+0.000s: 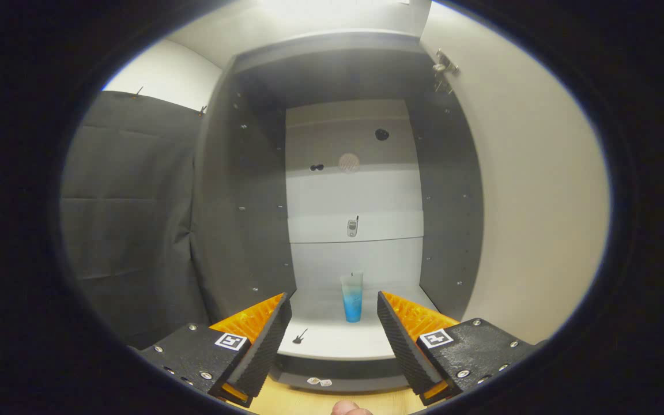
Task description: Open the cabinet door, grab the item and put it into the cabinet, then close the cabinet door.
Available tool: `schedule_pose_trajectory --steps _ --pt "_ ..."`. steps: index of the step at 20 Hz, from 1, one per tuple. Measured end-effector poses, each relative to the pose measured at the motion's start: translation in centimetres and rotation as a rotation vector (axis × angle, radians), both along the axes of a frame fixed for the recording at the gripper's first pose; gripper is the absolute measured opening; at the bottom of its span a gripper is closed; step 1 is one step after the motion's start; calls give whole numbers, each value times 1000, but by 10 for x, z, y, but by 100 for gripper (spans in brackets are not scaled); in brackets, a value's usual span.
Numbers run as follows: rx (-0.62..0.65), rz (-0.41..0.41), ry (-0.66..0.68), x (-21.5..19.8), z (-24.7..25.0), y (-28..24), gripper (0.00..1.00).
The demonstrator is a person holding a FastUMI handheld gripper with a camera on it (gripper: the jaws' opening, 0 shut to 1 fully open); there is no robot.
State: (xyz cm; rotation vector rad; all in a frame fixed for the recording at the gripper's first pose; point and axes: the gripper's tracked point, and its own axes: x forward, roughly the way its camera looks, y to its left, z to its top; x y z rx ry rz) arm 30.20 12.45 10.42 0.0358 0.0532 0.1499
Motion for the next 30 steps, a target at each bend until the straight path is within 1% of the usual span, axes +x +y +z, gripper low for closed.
schedule_pose_trajectory --steps 3,4,7,11,14,17,19,21,22,25,26,28,30 --pt "-74 74 -22 -67 3 9 93" --pt "-98 110 -36 -91 5 10 93" --pt "-114 214 -68 -168 9 11 93" --pt "-82 287 -50 -251 4 -24 94" --pt "-44 306 -65 -295 16 -73 95" --pt "-3 288 -102 -303 26 -122 95" --pt "1 218 -119 -310 26 -170 95" --pt "-9 121 -123 -301 26 -220 95" --pt "3 85 -124 -295 27 -240 95" --pt "9 30 -120 -265 24 -277 94" --pt "4 31 -112 -254 21 -279 94" --pt "8 66 -94 -238 14 -267 93" --pt "-23 111 -74 -226 2 -252 93"
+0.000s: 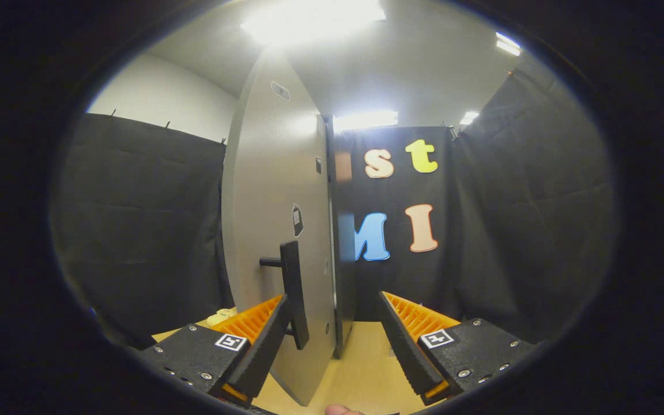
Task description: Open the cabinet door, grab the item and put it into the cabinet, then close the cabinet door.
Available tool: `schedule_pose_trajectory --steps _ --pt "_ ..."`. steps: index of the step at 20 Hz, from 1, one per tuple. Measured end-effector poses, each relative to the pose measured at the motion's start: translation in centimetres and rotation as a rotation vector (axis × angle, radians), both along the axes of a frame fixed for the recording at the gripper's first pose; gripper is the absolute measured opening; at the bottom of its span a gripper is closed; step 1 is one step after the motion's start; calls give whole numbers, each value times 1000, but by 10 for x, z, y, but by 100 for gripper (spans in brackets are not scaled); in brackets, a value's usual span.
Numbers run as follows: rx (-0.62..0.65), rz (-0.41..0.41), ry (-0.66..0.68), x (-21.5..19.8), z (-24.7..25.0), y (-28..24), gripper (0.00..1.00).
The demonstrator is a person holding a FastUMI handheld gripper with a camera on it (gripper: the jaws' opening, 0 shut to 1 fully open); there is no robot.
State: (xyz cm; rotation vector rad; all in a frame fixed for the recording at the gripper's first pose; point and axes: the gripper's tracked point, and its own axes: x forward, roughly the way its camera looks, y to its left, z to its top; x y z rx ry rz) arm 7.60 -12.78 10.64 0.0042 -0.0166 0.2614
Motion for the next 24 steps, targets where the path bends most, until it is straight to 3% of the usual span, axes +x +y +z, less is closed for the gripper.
schedule_pose_trajectory --steps 3,9,17,24 --pt "-30 62 -14 3 -4 21 92" --pt "39 159 61 4 -8 48 89" --pt "35 302 62 11 -11 144 89" --pt "21 381 54 42 -11 207 89"
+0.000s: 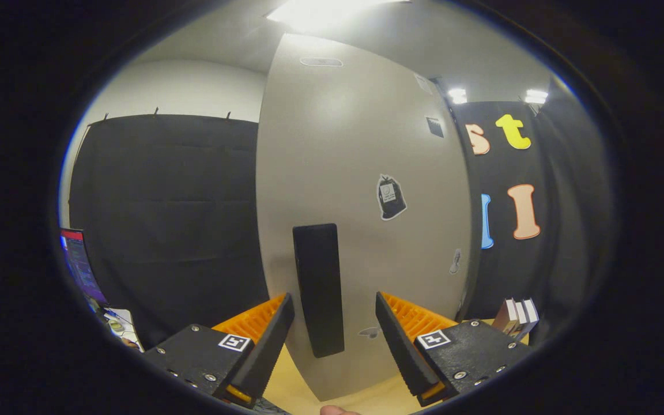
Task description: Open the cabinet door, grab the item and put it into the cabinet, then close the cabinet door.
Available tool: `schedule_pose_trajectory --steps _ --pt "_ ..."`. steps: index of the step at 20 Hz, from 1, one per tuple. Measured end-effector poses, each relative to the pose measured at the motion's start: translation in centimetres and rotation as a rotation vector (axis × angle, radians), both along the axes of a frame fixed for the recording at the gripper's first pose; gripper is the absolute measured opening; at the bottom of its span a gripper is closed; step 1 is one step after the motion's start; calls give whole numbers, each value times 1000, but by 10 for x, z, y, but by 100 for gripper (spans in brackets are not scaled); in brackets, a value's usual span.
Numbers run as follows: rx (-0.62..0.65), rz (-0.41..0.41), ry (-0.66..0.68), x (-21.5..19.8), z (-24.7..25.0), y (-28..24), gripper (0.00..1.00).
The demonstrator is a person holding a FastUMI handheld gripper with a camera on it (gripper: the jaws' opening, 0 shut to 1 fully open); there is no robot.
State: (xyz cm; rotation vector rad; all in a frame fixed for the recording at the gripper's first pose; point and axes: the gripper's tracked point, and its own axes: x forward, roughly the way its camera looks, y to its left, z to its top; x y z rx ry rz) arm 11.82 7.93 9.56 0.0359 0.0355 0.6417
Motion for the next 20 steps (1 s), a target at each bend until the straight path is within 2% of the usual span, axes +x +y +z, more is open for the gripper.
schedule_pose_trajectory --steps 7,10,15,20 --pt "29 -14 0 37 2 37 89" --pt "41 -13 1 51 3 55 93" --pt "39 -24 14 74 -6 86 94" --pt "35 -49 32 79 -13 97 93"
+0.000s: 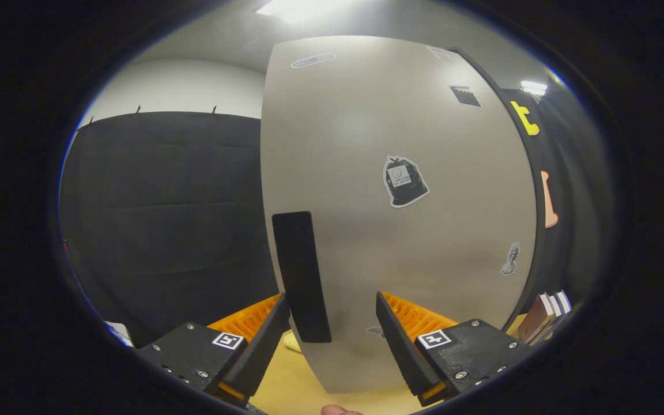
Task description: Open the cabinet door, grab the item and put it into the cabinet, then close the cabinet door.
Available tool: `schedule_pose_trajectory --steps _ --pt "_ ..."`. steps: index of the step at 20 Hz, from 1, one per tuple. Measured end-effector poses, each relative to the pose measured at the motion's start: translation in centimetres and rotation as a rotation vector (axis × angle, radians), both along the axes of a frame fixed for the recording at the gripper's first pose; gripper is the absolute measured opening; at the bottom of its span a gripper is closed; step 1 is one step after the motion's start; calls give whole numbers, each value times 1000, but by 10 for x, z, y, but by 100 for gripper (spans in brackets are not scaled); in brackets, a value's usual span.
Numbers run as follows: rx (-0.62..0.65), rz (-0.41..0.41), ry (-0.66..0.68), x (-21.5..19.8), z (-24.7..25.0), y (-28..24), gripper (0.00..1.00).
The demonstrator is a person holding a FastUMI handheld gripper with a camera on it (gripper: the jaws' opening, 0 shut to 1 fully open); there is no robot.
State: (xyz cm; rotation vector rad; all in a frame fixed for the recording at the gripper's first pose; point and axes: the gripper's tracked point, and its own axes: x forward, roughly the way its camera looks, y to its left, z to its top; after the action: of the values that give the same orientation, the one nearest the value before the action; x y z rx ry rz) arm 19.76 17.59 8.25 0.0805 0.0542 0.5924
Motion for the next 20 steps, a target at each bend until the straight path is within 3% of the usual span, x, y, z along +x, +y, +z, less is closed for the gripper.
schedule_pose_trajectory --steps 6,13,18,20 --pt "-33 -72 -20 -5 -2 -14 94" --pt "-41 -315 -39 -14 -1 -45 93" --pt "17 -519 49 -24 -19 -73 94" --pt "8 -552 86 -27 -32 -75 93"
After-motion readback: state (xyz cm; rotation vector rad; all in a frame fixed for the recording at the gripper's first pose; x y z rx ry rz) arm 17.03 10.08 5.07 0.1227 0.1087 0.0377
